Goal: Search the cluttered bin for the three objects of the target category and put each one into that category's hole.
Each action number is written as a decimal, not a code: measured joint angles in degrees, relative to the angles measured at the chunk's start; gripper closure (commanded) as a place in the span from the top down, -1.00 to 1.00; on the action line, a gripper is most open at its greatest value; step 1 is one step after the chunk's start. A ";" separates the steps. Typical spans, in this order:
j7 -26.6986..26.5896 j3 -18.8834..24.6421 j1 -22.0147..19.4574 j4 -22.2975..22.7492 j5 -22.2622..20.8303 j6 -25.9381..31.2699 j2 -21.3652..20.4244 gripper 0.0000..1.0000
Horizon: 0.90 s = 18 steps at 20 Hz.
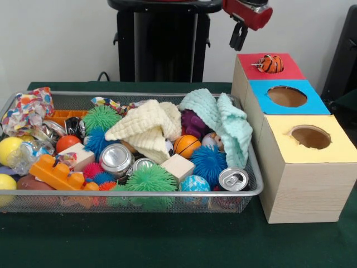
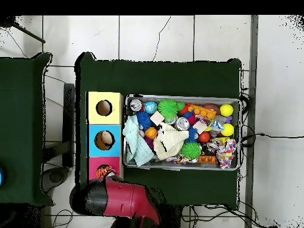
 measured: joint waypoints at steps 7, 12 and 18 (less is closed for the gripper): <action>1.06 -2.32 2.64 -0.01 3.18 1.53 -0.16 -1.00; 1.06 -2.41 2.63 -0.02 5.85 1.55 0.38 -1.00; 1.08 -2.58 3.54 -0.41 10.10 1.54 3.29 -1.00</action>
